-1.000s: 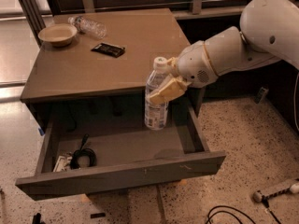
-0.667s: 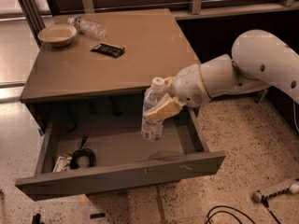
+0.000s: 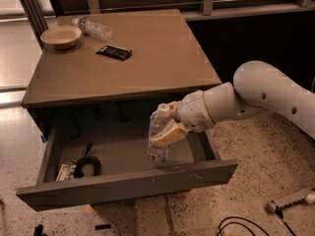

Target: Place blue plastic bottle into top drawer

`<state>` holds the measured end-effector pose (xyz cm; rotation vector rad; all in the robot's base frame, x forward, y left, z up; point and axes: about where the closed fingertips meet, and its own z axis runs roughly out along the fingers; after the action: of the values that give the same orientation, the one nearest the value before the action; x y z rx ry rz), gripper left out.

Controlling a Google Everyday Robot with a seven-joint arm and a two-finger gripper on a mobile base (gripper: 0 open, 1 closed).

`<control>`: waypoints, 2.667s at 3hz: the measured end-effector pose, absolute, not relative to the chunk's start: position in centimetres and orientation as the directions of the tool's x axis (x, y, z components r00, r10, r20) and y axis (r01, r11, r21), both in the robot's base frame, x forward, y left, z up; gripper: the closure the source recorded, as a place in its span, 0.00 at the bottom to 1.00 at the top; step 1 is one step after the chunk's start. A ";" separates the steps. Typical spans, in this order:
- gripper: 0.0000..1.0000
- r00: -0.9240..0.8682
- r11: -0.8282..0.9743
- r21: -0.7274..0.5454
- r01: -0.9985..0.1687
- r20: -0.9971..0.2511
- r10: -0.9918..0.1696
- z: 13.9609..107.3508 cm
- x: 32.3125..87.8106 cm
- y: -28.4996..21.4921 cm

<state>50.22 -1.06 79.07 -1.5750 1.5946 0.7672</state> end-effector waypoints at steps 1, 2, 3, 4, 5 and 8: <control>1.00 0.059 0.052 -0.105 -0.993 -0.833 -0.550 78.4 50.2 -1.1; 1.00 0.097 0.034 -0.139 -0.990 -0.822 -0.561 77.1 50.9 -0.9; 1.00 0.127 0.018 -0.166 -0.986 -0.816 -0.564 75.7 52.0 -0.5; 1.00 0.145 0.009 -0.180 -0.984 -0.820 -0.554 73.9 53.5 0.2; 1.00 0.146 0.005 -0.177 -0.984 -0.825 -0.545 72.6 54.1 0.7; 1.00 0.153 -0.023 -0.167 -0.986 -0.825 -0.544 69.8 54.9 1.9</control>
Offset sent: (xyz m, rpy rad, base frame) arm 0.0199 0.0012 -0.0400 -0.0484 -0.1020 0.0426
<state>54.88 1.86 69.83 -1.6692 1.4883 0.7334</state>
